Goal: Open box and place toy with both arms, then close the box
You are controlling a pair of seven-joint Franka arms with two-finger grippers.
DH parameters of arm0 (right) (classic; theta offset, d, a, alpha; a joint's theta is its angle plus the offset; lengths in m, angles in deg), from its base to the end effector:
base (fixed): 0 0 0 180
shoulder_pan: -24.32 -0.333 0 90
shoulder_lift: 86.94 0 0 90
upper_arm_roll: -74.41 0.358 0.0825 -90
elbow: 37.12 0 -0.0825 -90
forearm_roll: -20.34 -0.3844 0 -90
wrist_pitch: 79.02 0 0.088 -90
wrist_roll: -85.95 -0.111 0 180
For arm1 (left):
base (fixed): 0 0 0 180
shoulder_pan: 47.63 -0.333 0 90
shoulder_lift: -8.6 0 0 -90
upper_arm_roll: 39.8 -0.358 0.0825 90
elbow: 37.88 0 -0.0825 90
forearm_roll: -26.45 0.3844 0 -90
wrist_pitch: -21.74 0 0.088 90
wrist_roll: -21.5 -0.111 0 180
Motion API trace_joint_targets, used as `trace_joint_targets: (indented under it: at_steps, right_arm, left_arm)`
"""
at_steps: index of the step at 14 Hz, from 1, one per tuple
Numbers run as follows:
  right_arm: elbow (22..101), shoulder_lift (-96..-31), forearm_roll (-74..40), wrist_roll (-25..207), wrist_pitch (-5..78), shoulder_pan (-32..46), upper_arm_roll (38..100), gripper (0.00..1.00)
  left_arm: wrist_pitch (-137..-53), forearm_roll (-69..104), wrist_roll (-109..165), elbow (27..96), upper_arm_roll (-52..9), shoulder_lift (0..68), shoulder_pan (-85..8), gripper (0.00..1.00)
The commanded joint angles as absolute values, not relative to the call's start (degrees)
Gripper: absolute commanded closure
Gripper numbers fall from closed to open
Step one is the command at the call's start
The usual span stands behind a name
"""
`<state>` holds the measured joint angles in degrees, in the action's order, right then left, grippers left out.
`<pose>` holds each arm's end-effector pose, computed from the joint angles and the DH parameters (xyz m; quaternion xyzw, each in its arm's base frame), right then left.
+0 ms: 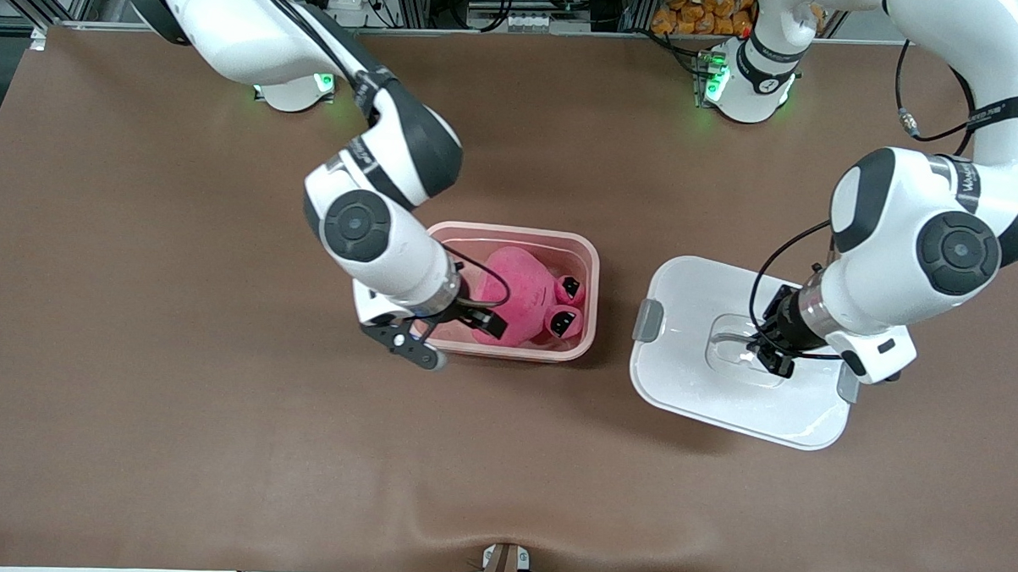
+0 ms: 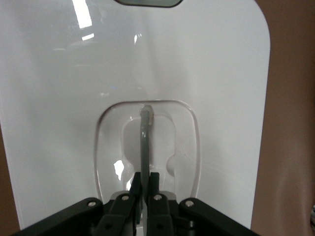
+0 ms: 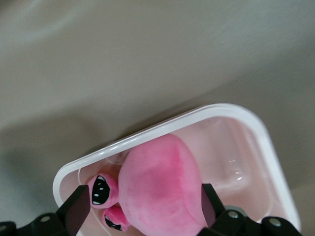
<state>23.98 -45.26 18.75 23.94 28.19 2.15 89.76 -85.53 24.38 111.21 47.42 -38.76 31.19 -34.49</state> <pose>0.6648 0.4219 0.4498 -0.9618 0.2500 0.0438 0.1031 0.6704 -0.1703 0.4804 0.7866 0.6171 -0.0196 0.0085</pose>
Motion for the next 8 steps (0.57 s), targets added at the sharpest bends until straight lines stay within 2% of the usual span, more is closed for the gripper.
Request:
trace_joint_targets:
  at_steps: [1, 8]
  right_arm:
    - [24.8, -47.8, 17.9, 24.8, 25.3, 4.9, 90.8, 0.0]
    - [24.8, -52.0, 17.9, 24.8, 19.6, 8.3, 90.9, 0.0]
  left_arm:
    - [-85.1, 24.1, 117.4, 46.2, -39.1, 30.7, -30.9, 1.0]
    - [-85.3, 24.2, 126.3, 45.4, -39.1, 30.9, -24.2, 1.0]
